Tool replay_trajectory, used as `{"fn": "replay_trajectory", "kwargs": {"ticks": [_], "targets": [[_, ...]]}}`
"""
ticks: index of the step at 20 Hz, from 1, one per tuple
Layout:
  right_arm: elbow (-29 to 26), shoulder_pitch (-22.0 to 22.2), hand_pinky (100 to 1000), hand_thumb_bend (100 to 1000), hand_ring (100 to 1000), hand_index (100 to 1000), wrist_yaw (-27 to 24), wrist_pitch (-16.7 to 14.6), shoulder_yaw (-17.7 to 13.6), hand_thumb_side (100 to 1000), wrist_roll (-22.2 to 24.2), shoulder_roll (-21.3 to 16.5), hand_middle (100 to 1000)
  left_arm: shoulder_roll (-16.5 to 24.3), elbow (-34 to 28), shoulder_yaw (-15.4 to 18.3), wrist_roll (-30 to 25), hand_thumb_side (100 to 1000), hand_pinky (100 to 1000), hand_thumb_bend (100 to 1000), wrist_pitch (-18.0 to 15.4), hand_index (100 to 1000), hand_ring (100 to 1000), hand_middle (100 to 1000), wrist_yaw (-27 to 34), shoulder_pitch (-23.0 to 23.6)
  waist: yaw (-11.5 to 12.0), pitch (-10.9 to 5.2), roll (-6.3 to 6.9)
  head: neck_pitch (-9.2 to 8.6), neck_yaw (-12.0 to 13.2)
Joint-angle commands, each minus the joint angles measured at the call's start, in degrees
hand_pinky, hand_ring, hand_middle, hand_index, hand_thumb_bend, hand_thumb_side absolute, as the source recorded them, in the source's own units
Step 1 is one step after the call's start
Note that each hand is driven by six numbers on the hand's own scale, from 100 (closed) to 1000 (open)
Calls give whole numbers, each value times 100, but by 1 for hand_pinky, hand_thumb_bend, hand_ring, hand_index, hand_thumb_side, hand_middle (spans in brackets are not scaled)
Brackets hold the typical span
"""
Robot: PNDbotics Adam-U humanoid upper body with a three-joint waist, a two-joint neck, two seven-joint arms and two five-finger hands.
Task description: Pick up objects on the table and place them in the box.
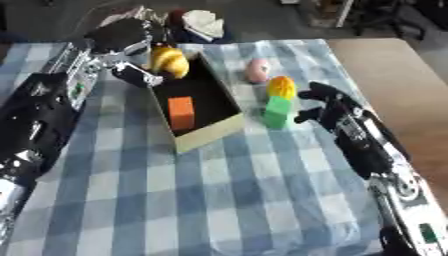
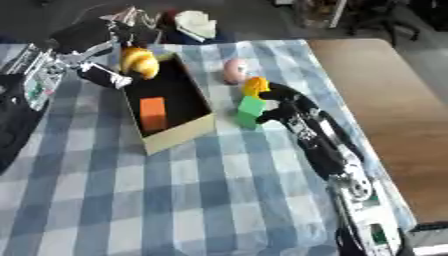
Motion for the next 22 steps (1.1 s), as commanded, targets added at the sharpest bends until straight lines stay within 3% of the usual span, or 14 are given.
{"fn": "replay_trajectory", "kwargs": {"ticks": [1, 3, 7, 8, 9, 11, 12, 16, 18, 19, 22], "targets": [[-70, -83, 870, 100, 668, 924, -40, -15, 0, 754, 20, -15, 828, 64, -41, -3, 157, 262, 803, 392, -14, 886, 735, 777, -191, -97, 1, -89, -65, 27, 10], [-69, -83, 870, 100, 668, 924, -38, -15, 0, 754, 19, -19, 828, 81, -23, 17, 175, 252, 819, 376, 11, 909, 761, 813, -261, -82, 11, -89, -62, 27, 5], [-75, -82, 870, 100, 668, 924, -35, -19, -11, 755, 13, -34, 828, 146, 14, 51, -91, 318, 853, 279, 0, 934, 811, 868, -262, -42, 44, -88, -57, 27, -34], [-76, -82, 870, 100, 668, 924, -32, -20, -17, 754, 8, -40, 828, 168, -7, 66, -148, 303, 851, 267, -13, 932, 806, 862, -187, -24, 56, -86, -55, 27, -49], [-78, -83, 870, 100, 668, 924, -29, -21, -24, 753, 2, -46, 828, 195, -53, 82, -186, 222, 838, 221, -30, 920, 778, 834, -61, 5, 74, -84, -51, 27, -68], [-83, -85, 870, 100, 668, 924, -18, -25, -50, 770, -18, -64, 828, 307, -261, 89, -222, 194, 824, 141, -70, 899, 739, 782, 386, 107, 115, -79, -41, 27, -122], [-86, -85, 870, 100, 668, 924, -12, -27, -70, 752, -35, -77, 828, 383, -427, 74, -239, 188, 821, 100, -83, 886, 728, 765, 695, 180, 141, -76, -35, 27, -153], [-87, -81, 869, 100, 668, 924, 30, -34, -146, 749, -111, -130, 828, 802, -1441, 39, -543, 242, 802, 100, -22, 848, 669, 705, 2591, 639, 243, -77, -10, 27, -258], [-76, -87, 869, 100, 668, 924, 58, -39, -178, 749, -144, -156, 828, 1065, -2165, 113, -769, 326, 799, 100, 205, 840, 658, 694, 3614, 969, 292, -78, 0, 27, -295], [-64, -96, 869, 100, 668, 924, 75, -42, -189, 747, -157, -175, 829, 1168, -2499, 174, -890, 411, 792, 100, 354, 829, 643, 679, 4085, 1131, 314, -78, 4, 27, -307], [51, -254, 869, 100, 667, 926, 174, -72, -241, 732, -208, -352, 830, 1395, -3466, 499, -1158, 476, 783, 100, 873, 814, 625, 657, 5477, 1710, 385, -84, 9, 27, -357]]}}
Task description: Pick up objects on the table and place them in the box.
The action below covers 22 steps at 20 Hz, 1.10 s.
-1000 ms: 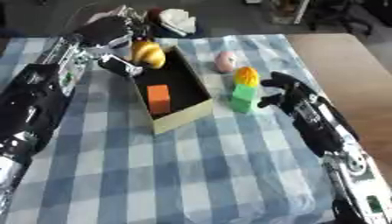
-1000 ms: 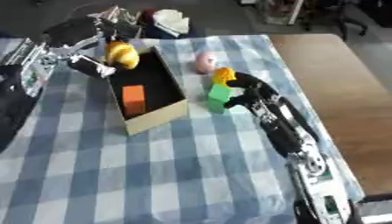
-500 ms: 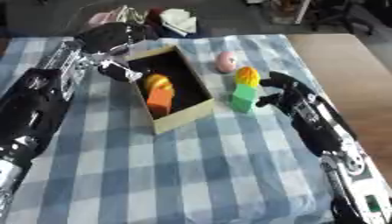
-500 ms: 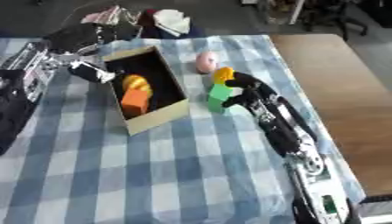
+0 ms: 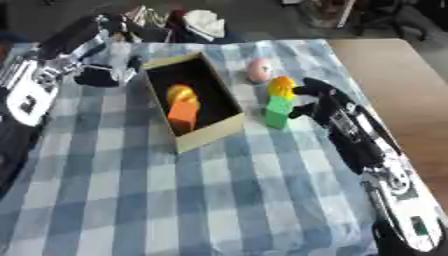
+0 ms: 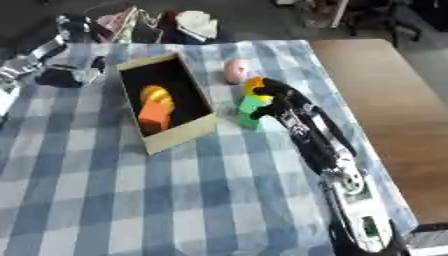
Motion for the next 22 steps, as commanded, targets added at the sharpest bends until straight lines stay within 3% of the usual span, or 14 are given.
{"fn": "replay_trajectory", "kwargs": {"ticks": [1, 6, 12, 18, 22], "targets": [[61, -268, 869, 100, 668, 927, 149, -55, -92, 705, -74, -301, 830, 380, -1033, 376, -240, 496, 780, 100, 510, 811, 620, 651, 1337, 313, 33, -89, 7, 27, -69], [613, -1135, 864, 100, 676, 932, 547, -305, -74, 603, -127, -1016, 832, 367, -2094, 889, -353, 540, 772, 100, 1162, 797, 603, 629, 2450, 1238, 179, -106, 5, 27, -177], [1766, -2186, 861, 100, 704, 937, 1074, -725, 153, 535, 55, -1721, 848, 27, -2774, 1329, -357, 558, 768, 100, 1561, 789, 596, 620, 2809, 2066, 379, -103, 17, 27, -327], [3131, -3143, 856, 100, 732, 938, 1887, -1064, 247, 494, 238, -1915, 857, -346, -3090, 1531, -404, 562, 765, 100, 1746, 787, 590, 614, 2712, 2560, 525, -110, 26, 27, -431], [4105, -3698, 854, 100, 741, 935, 2595, -1192, 52, 471, 184, -1776, 857, -755, -3180, 1580, -490, 575, 761, 100, 1874, 783, 584, 606, 2658, 2740, 663, -95, 67, 27, -528]]}}
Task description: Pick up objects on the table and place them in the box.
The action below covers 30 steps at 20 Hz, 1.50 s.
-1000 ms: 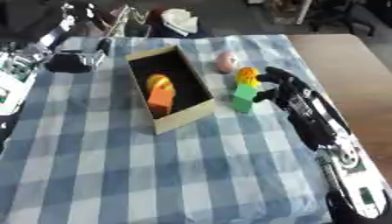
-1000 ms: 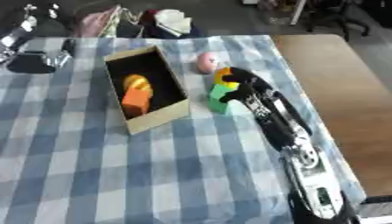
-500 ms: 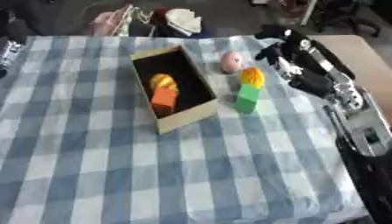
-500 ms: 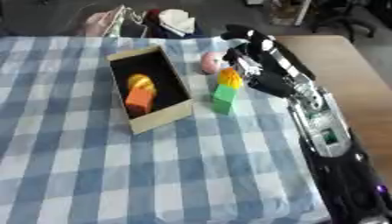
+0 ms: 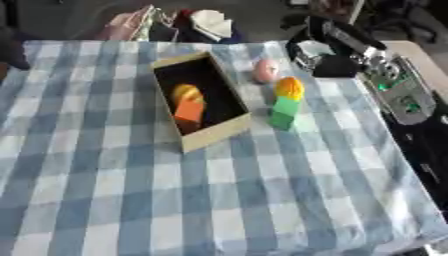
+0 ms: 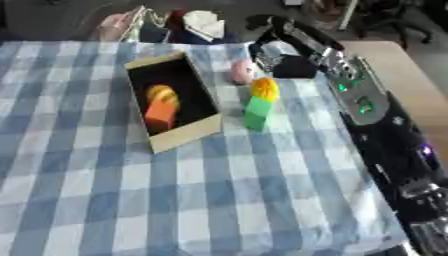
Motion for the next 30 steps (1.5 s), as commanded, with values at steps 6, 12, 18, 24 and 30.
{"fn": "replay_trajectory", "kwargs": {"ticks": [6, 12, 18, 24, 30], "targets": [[1584, -876, 850, 100, 752, 933, 1645, -73, -552, 443, -442, 274, 855, -559, -321, 125, -156, 586, 757, 100, 224, 780, 580, 599, -82, 186, 247, -30, 96, 2, -216], [2360, -1197, 847, 100, 750, 930, 2573, 130, -922, 455, -1039, 542, 850, -778, -422, 132, -252, 593, 758, 100, 324, 780, 579, 597, -104, 247, 399, 14, 91, -17, -338], [2862, -1338, 844, 100, 750, 928, 2987, 502, -1149, 450, -1575, 641, 849, -899, -459, 128, -364, 598, 758, 100, 380, 780, 579, 594, -114, 260, 490, 39, 82, -29, -413], [3055, -1385, 842, 100, 760, 931, 3413, 800, -1188, 427, -1892, 635, 864, -949, -459, 131, -445, 602, 759, 100, 412, 782, 578, 594, -147, 282, 512, 40, 77, -22, -443], [3162, -1401, 838, 100, 761, 929, 3679, 1023, -1230, 422, -2062, 597, 855, -997, -436, 128, -494, 604, 759, 100, 438, 783, 578, 593, -189, 308, 512, 33, 77, -30, -462]]}}
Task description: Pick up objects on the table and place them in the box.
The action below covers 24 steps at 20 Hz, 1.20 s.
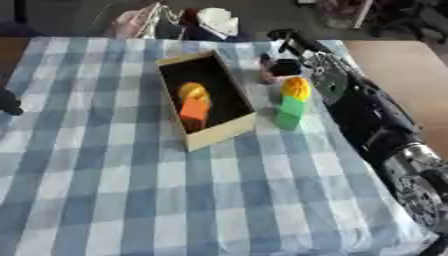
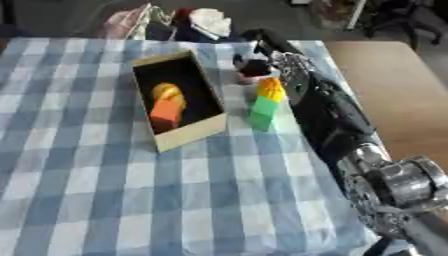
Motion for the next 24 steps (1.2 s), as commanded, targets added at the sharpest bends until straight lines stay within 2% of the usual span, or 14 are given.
{"fn": "replay_trajectory", "kwargs": {"ticks": [1, 10, 18, 24], "targets": [[17, -166, 837, 100, 762, 929, 163, 114, -32, 427, -53, -127, 854, 11, -101, 52, -47, 603, 759, 100, 3, 783, 578, 593, -46, -22, 9, -4, 77, -28, -18], [193, -172, 835, 100, 765, 927, 474, 344, -71, 467, 173, -42, 853, -27, -124, 27, -105, 600, 759, 100, 6, 784, 578, 593, -42, -72, 110, 48, 87, -51, -59], [336, -135, 832, 100, 766, 924, 612, 552, -103, 466, 24, -33, 852, -45, -133, 12, -147, 602, 759, 100, 15, 785, 578, 592, -46, -99, 173, 89, 81, -58, -85], [344, -135, 826, 100, 772, 926, 918, 725, -80, 399, -6, -54, 850, -51, -135, 5, -171, 601, 759, 100, 18, 784, 577, 592, -41, -111, 179, 89, 83, -59, -89]]}}
